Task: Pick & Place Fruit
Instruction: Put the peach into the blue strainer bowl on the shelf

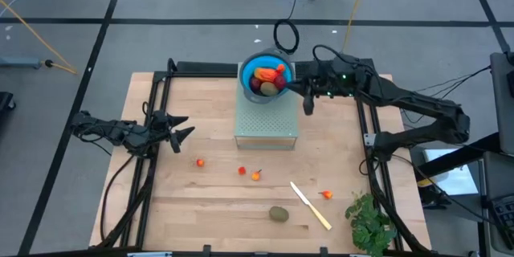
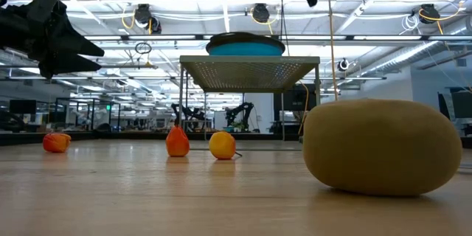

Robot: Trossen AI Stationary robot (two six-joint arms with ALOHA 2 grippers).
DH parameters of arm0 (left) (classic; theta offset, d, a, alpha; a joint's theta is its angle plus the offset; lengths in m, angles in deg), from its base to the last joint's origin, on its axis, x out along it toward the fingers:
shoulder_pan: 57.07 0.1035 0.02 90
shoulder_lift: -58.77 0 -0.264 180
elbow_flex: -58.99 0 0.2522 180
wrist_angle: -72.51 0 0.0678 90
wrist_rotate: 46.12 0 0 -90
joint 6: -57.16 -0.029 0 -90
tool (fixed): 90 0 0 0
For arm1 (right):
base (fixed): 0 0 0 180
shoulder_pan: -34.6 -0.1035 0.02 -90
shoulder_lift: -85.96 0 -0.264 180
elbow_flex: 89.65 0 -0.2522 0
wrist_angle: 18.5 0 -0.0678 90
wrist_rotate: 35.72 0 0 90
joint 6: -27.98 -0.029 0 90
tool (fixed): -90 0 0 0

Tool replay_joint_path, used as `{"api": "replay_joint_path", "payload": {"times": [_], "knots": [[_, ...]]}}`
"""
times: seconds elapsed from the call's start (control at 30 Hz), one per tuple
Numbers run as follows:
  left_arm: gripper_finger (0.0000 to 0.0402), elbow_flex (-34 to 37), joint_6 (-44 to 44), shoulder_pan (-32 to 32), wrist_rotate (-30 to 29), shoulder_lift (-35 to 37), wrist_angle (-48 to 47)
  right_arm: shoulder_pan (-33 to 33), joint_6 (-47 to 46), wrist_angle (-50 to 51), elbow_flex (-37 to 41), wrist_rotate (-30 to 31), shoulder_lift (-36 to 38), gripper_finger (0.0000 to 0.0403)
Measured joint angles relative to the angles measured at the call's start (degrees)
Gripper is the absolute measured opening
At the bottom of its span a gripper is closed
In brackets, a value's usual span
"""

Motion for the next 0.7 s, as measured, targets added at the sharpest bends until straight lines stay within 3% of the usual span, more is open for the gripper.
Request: {"api": "replay_joint_path", "payload": {"times": [0.5, 0.7], "knots": [[0.0269, 0.0, 0.3, 0.0, 0.1, 0.0, 0.2, -7.0, 2.6, 6.3, 0.2, 0.2, 3.8, 0.0001], [0.0269, 0.0, 0.3, 0.0, 0.1, 0.0, 0.2, -9.0, 2.1, 3.5, 6.7, 0.2, 7.4, 0.0001]]}}
